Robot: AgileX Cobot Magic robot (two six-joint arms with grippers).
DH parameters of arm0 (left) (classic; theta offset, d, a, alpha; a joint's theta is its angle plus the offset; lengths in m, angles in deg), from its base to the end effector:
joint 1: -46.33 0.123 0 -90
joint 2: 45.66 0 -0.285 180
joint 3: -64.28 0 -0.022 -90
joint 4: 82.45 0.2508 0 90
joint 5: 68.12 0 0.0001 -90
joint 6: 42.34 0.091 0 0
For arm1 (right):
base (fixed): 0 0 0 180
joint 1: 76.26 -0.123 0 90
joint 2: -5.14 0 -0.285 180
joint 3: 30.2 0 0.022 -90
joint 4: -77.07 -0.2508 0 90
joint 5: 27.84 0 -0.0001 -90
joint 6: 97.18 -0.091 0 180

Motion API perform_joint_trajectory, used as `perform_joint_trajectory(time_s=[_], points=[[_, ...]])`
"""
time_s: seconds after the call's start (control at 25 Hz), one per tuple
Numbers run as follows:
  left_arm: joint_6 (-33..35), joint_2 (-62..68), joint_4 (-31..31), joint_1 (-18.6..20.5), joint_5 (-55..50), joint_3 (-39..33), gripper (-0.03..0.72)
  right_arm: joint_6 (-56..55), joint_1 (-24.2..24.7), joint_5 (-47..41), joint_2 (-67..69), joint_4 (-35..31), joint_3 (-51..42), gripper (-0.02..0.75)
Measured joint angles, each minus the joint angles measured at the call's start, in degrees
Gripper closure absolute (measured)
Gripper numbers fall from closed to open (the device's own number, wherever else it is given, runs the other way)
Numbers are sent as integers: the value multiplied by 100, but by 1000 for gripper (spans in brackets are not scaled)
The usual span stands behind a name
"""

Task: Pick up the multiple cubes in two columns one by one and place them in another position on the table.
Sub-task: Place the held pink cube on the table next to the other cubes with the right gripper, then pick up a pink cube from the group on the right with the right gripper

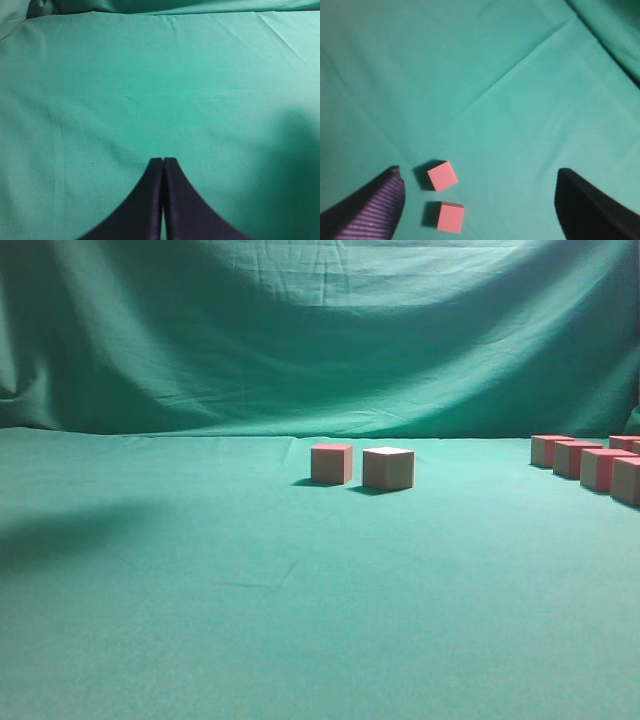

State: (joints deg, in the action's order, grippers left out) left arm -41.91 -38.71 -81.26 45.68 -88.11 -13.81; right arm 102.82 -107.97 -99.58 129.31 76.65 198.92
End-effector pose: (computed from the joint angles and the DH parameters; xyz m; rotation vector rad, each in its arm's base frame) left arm 0.0529 0.0000 0.1774 0.0302 1.8328 0.0175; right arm 0.3795 0.2352 0.3686 -1.1181 2.3078 0.0878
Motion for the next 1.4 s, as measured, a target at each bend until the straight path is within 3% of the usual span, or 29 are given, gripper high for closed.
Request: perform_joint_trajectory(time_s=[0.16,0.32,0.8,1.12,1.28,1.4], points=[[0,0,0,0,0,0,688,-1013,0,-33,-776,490,-55,197],[0,0,0,0,0,0,688,-1363,0,-43,-1745,938,-674,197],[0,0,0,0,0,0,688,-3148,15,-61,-3435,1457,-4438,197],[0,0,0,0,0,0,688,-3636,1037,545,-3460,1135,-6013,197],[0,0,0,0,0,0,688,-3648,1498,1227,-3417,823,-6313,197],[0,0,0,0,0,0,688,-3597,1540,1584,-3189,823,-6313,197]])
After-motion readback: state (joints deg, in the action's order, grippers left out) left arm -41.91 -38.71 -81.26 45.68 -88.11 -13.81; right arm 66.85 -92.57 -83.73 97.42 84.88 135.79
